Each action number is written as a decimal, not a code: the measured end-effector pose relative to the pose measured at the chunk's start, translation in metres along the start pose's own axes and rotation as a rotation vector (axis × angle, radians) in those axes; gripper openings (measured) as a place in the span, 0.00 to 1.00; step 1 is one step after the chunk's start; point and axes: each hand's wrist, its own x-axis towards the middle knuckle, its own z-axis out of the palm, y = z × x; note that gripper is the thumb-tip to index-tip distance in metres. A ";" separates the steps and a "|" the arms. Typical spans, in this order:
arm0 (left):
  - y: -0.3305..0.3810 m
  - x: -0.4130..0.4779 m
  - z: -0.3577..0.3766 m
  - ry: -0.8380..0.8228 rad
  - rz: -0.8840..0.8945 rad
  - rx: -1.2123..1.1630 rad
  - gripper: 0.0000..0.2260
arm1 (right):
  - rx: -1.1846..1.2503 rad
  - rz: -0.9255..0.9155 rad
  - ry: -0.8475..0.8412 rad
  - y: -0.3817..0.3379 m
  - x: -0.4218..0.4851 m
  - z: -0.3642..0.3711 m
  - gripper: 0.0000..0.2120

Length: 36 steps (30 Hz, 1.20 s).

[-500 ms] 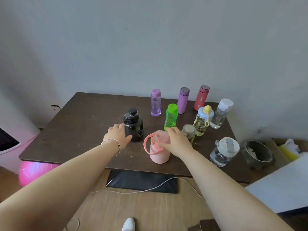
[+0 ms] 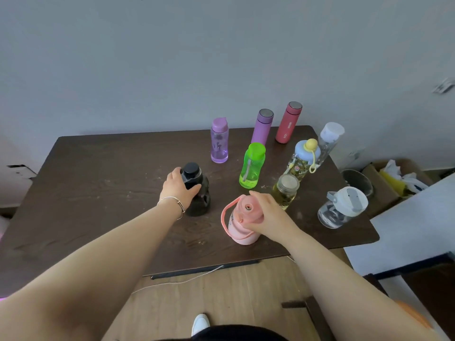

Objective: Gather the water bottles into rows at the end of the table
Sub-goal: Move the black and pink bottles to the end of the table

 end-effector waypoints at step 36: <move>-0.094 -0.019 -0.140 0.450 -0.217 -0.306 0.32 | 0.002 -0.271 0.022 -0.178 0.112 0.036 0.43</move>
